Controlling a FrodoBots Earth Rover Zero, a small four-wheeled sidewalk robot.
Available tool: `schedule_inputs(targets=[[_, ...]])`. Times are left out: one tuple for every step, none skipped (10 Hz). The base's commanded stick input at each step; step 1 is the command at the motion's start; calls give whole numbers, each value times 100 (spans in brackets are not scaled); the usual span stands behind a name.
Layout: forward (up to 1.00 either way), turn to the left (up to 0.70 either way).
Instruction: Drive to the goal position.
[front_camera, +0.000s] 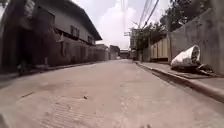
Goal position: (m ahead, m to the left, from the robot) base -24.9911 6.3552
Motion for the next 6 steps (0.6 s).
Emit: schedule_inputs(targets=[[100,0],[100,0],[100,0],[100,0],[100,0],[100,0]])
